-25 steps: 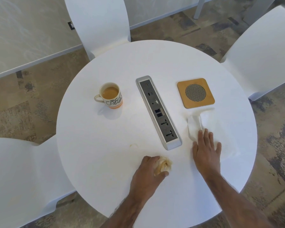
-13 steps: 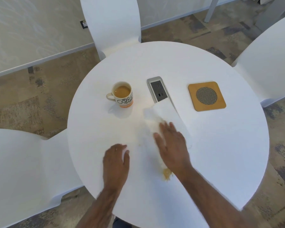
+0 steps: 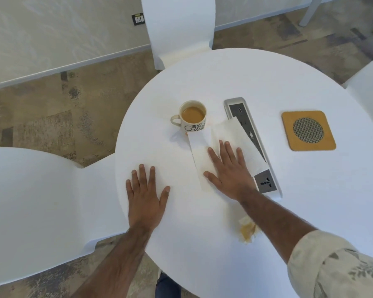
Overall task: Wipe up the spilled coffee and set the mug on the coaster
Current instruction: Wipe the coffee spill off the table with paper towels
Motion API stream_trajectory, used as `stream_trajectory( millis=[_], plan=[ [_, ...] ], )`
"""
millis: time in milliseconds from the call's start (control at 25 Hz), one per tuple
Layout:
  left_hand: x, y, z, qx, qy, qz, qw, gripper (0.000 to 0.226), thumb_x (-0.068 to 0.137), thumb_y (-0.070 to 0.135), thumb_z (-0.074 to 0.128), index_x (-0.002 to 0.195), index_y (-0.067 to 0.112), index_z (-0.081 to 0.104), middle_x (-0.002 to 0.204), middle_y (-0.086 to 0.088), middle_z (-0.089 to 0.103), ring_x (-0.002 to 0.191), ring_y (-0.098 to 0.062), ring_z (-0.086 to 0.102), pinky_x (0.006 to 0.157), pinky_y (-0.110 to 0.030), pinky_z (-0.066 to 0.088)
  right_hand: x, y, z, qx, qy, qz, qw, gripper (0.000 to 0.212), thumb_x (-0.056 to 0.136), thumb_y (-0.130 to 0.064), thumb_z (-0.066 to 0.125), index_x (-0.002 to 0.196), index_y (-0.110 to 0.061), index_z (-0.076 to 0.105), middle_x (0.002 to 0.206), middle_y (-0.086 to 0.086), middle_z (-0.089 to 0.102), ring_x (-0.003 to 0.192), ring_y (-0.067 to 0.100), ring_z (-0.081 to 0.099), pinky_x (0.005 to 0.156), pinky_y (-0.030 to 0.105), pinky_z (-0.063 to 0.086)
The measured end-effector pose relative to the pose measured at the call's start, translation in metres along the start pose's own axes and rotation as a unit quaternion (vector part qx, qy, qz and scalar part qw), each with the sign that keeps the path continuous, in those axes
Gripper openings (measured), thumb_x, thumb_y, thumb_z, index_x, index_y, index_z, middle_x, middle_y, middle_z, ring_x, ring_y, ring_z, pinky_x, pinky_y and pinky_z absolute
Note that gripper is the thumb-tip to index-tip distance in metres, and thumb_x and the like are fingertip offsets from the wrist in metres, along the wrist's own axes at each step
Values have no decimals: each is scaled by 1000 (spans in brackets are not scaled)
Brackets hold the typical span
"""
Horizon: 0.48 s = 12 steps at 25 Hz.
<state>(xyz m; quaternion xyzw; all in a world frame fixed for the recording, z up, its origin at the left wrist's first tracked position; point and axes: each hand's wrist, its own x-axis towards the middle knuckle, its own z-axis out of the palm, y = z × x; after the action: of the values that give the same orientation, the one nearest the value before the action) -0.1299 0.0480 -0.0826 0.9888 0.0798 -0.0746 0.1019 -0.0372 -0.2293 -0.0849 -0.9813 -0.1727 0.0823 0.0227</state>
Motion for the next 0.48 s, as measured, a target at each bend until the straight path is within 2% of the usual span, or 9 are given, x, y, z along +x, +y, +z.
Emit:
stream_trajectory(
  millis=[80,200,360,440,480],
  plan=[
    [1,-3,1,6,-1,1,1000,75,103,60,20,165,20,9,174,-13,1,160,-37,1,129,-54,4,4,-22,2,27,17,12,999,78,103,-60,27,164,-13,13,172,13,9,159,31,5,125,59,12],
    [1,-5,1,5,-3,7,1000,71,104,56,15,165,19,9,174,-13,1,160,-37,1,128,-54,5,1,-49,1,56,15,35,998,76,104,-53,27,163,-8,12,173,12,5,159,30,1,124,60,12],
    [2,-6,2,-20,14,10,1000,69,104,53,11,165,20,12,174,-12,3,160,-34,3,128,-54,6,-24,-110,0,95,-16,43,994,80,104,-58,22,163,-6,9,172,14,0,159,32,-4,124,61,8],
    [1,-7,2,-35,27,11,999,67,105,50,13,165,20,15,174,-11,7,160,-34,6,128,-54,7,-43,-137,1,110,-22,73,991,81,104,-62,18,162,-6,14,172,13,6,159,32,1,124,61,10],
    [1,-7,2,-39,30,12,999,66,106,50,13,165,21,15,174,-10,7,160,-33,7,129,-53,7,-51,-145,0,114,-17,93,989,80,104,-63,17,161,-7,22,171,13,14,159,32,8,124,62,13]
  ],
)
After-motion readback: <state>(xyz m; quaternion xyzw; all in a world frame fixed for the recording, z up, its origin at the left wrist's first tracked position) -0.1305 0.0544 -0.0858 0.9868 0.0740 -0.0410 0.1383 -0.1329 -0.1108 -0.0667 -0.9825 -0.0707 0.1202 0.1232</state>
